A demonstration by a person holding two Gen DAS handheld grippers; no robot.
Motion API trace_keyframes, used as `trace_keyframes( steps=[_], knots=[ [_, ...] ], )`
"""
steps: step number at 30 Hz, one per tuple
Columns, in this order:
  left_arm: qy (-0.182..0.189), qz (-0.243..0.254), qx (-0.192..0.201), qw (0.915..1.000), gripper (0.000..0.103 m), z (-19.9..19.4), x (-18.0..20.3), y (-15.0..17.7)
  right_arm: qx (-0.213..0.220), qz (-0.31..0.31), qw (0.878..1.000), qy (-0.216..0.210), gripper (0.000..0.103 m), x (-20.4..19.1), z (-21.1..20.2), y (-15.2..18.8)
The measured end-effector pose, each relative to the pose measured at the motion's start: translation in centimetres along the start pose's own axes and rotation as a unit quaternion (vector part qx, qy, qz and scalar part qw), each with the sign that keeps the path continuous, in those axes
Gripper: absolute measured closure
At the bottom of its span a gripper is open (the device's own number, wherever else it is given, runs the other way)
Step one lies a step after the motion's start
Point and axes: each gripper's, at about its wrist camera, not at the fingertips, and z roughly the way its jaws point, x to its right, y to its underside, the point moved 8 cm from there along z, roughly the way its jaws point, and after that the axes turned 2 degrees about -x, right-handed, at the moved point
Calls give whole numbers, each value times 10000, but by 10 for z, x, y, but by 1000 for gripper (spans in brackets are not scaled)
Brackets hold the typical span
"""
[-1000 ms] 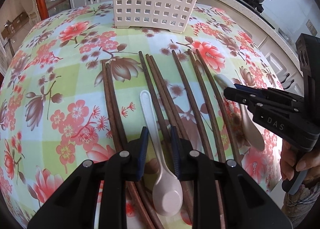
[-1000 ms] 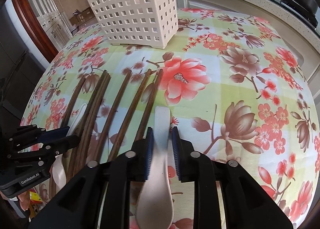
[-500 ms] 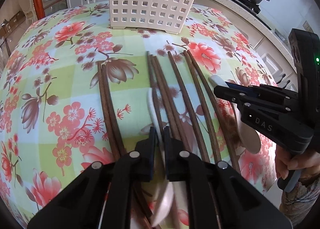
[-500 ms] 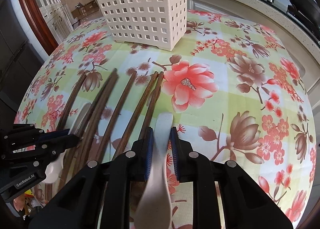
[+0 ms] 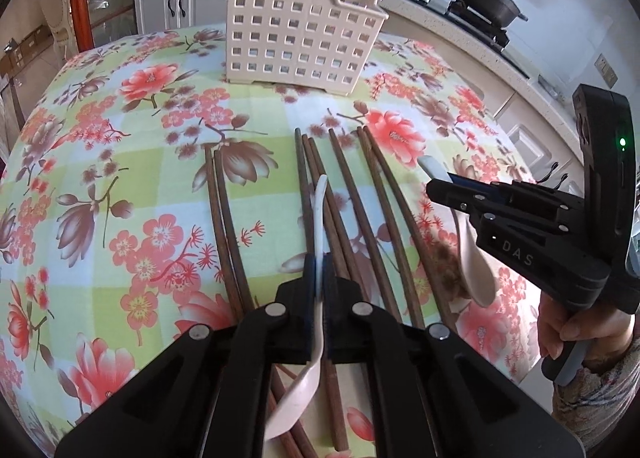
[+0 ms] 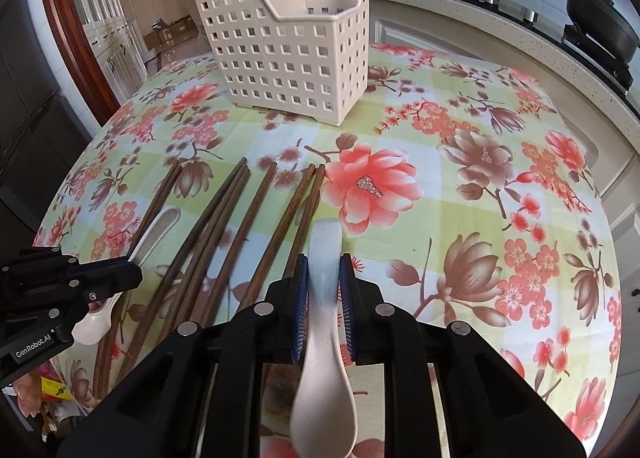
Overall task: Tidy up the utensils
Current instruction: 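Lift the white spoon with the right tool toward the white caddy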
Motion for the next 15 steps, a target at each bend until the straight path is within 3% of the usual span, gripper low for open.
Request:
trace_keyframes(
  steps=[15],
  knots=[
    [255,47,950,9951,99,-71,12,-32,676,-245,9974,-42,86,-21,-56,-30]
  ],
)
